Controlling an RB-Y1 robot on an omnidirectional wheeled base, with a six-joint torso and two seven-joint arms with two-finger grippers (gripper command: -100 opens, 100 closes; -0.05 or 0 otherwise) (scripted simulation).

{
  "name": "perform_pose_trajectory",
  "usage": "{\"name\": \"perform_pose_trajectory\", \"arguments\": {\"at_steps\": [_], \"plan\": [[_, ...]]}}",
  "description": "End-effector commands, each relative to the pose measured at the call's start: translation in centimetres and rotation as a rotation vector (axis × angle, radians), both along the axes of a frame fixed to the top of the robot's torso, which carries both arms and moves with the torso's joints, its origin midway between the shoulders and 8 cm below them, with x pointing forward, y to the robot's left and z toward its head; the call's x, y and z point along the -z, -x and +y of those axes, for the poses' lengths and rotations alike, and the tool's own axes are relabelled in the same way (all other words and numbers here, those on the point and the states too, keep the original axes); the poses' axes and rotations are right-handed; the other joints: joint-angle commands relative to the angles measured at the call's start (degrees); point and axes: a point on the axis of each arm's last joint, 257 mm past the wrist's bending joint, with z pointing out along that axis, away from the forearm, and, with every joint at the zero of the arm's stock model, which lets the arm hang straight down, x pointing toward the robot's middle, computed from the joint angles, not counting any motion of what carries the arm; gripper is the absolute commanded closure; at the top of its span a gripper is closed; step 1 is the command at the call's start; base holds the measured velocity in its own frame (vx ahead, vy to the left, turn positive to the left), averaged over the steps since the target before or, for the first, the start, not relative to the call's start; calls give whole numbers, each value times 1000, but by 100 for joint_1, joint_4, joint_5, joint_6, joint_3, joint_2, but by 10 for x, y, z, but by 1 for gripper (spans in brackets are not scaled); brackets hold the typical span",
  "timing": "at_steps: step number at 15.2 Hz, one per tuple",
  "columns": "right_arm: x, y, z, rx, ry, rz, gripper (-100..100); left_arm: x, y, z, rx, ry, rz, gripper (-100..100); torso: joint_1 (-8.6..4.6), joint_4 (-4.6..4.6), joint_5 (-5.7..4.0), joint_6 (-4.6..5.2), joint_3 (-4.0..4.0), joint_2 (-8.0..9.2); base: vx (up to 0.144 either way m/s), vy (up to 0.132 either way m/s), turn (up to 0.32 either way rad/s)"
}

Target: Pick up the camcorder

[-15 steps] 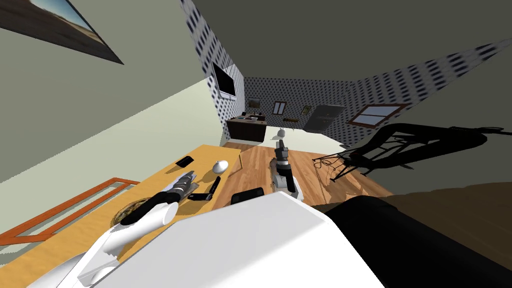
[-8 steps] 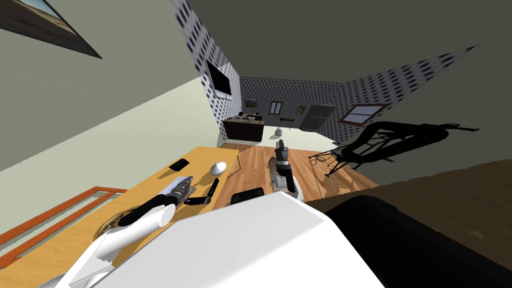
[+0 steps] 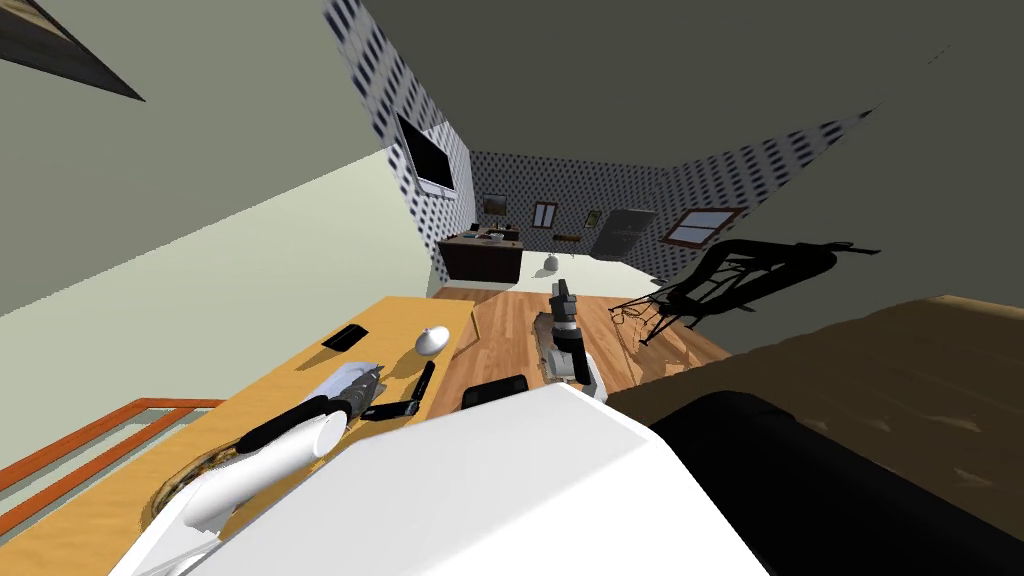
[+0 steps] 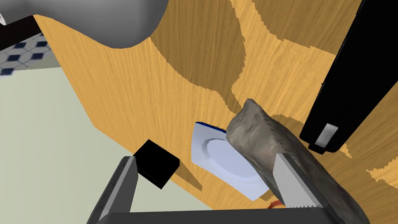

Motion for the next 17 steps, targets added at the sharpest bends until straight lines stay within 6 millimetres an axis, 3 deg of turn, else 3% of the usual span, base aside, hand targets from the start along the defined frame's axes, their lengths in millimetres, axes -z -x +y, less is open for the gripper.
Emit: {"name": "perform_pose_trajectory", "arguments": {"at_steps": [1,11,17], "plan": [[0,0,0,0,0,0,0,11,13,1,-15,24,53,-100,0,0,0,0,0,0,6,21,-158],[0,0,0,0,0,0,0,46,63,-6,-66,120,227,-100,3,0,1,0,0,-1,3,22,-104],[0,0,0,0,0,0,0,69,104,-18,-102,211,361,-100,4,0,1,-3,0,0,2,24,-110]]}}
